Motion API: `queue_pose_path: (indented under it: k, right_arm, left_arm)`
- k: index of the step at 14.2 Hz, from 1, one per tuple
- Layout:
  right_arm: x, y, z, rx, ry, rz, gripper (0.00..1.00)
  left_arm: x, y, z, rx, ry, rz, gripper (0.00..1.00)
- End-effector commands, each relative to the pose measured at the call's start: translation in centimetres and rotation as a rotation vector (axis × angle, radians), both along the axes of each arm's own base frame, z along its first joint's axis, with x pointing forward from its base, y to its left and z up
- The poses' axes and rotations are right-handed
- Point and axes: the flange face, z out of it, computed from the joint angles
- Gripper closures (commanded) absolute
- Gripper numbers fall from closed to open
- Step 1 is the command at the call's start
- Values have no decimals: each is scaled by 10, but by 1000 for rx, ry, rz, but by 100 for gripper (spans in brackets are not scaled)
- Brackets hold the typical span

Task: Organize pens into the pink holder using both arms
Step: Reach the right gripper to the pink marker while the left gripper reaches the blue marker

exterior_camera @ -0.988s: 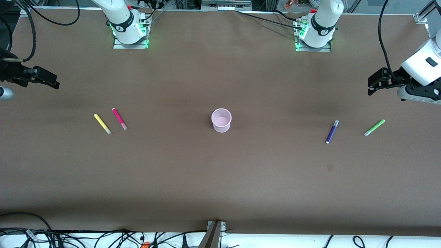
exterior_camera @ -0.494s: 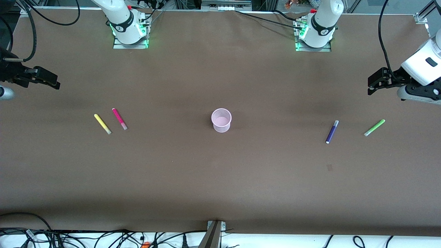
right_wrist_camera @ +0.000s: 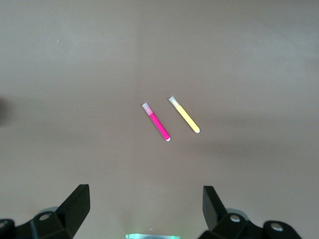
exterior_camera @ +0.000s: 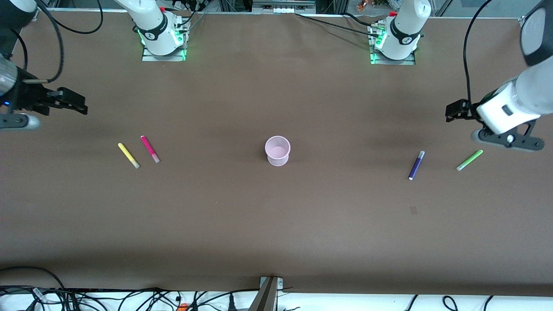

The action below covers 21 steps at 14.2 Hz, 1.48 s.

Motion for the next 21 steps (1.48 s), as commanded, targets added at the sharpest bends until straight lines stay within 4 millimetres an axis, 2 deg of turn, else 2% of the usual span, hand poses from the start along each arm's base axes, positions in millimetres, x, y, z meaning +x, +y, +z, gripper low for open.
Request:
queue_pose_path:
  k: [1,2,5,7,10,13,15,16,17,18,20,21]
  right_arm:
    - [-6,4,-45,26,16,138,0]
    - [-10,4,-65,34,15,203,0]
    - [-29,5,-131,57,6,383,0]
    - [-38,5,-165,70,27,481,0]
    - [-58,9,-217,76,22,583,0]
    - [-71,16,-247,66,3,609,0]
    - [-72,16,-264,59,-19,614,2]
    - [-71,16,-271,58,-21,617,11]
    - [-70,15,-278,60,-17,632,28]
    - [-68,13,-283,60,-23,646,31]
    - [-64,12,-298,56,-41,649,31]
    - [-62,12,-306,54,-49,650,31]
  left_arm:
    - [15,23,-58,11,102,-27,0]
    - [25,26,-84,-3,97,-65,0]
    - [32,25,-147,-16,64,-108,0]
    - [27,12,-186,-18,13,-143,0]
    - [7,-6,-247,-26,-84,-214,0]
    - [-8,-5,-298,22,-203,-406,0]
    - [-9,4,-321,15,-217,-418,0]
    - [-9,8,-330,11,-219,-415,0]
    - [-9,12,-339,9,-230,-410,0]
    - [-9,12,-348,7,-234,-413,0]
    - [-7,13,-352,6,-245,-413,0]
    - [-7,14,-351,6,-245,-411,21]
